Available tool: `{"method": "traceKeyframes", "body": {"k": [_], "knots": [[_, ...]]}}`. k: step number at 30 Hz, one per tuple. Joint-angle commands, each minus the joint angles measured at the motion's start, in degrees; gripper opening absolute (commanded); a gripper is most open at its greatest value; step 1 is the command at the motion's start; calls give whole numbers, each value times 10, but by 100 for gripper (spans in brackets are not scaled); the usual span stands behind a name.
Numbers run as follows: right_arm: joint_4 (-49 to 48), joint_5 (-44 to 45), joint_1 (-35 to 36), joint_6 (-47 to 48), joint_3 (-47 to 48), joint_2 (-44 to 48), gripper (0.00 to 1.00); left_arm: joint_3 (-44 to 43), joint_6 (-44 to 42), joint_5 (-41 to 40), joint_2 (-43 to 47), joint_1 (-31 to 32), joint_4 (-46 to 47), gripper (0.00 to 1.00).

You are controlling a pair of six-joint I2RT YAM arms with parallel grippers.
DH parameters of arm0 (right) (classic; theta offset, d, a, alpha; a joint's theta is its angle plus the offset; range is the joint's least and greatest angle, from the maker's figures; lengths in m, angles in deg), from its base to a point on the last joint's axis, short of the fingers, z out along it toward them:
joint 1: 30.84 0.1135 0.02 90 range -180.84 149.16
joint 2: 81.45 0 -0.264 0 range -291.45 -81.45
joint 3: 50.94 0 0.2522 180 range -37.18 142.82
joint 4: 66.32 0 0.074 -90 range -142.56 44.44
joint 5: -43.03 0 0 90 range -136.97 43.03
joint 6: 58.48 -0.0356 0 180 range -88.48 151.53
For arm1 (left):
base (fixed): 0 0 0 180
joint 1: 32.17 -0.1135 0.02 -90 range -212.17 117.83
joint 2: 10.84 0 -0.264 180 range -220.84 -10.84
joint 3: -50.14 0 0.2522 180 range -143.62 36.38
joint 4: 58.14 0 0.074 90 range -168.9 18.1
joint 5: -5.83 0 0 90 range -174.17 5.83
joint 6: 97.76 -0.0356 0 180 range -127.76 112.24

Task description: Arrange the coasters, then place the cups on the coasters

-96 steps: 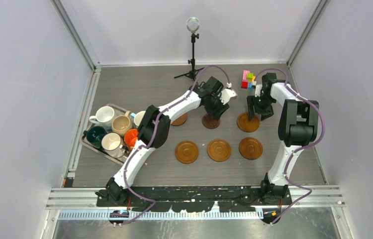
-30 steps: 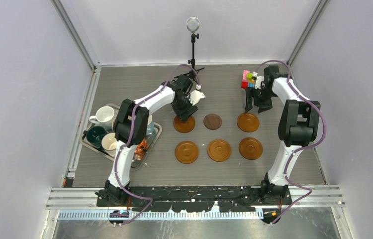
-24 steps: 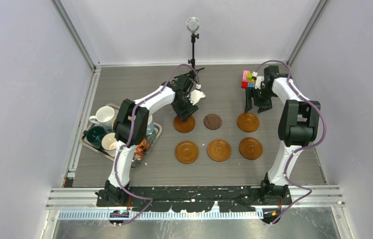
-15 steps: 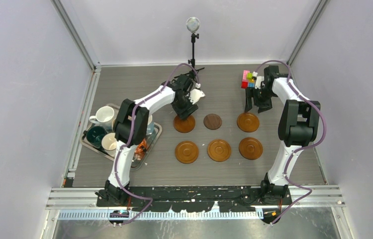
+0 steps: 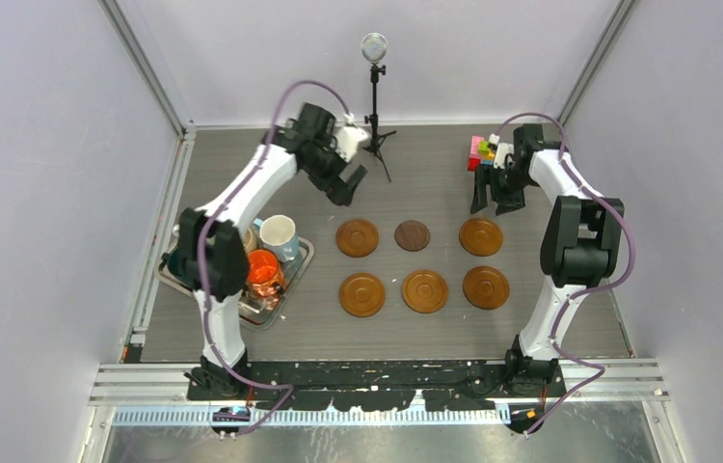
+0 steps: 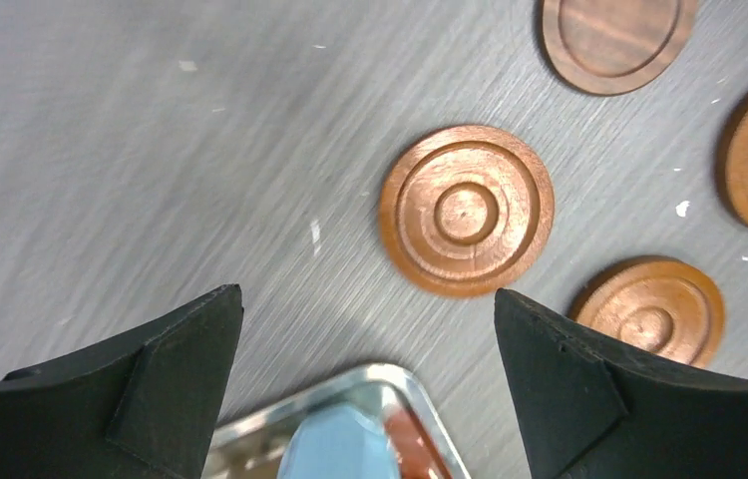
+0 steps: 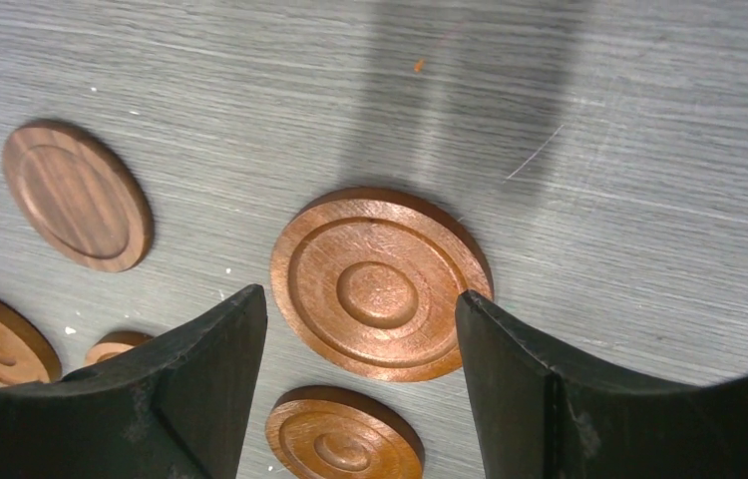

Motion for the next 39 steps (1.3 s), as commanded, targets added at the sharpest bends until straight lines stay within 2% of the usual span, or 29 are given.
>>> {"method": "traceKeyframes", "body": {"k": [1, 5, 7, 10, 13, 15, 18, 26, 32, 39], "knots": [[-21, -34, 8, 5, 22, 55, 74, 9, 1, 43, 120, -56, -54, 100], [-18, -42, 20, 15, 29, 57, 75, -17, -150, 74, 139, -119, -214, 100], [-14, -48, 23, 17, 37, 53, 74, -19, -204, 98, 152, -168, -254, 100], [-9, -55, 26, 16, 44, 47, 75, -6, -303, 106, 171, -232, -286, 99], [-9, -56, 29, 14, 48, 45, 74, 34, -421, 114, 198, -291, -270, 98], [-7, -56, 32, 13, 50, 43, 75, 48, -489, 114, 201, -313, -262, 97], [-3, -53, 35, 10, 54, 42, 75, 37, -593, 125, 174, -322, -309, 92], [5, -31, 37, 5, 47, 54, 74, 37, -665, 156, 113, -313, -300, 84], [9, -23, 36, -2, 38, 58, 75, 99, -688, 156, 120, -294, -230, 77], [11, -15, 36, -1, 42, 57, 75, 131, -703, 150, 109, -279, -220, 67]]}}
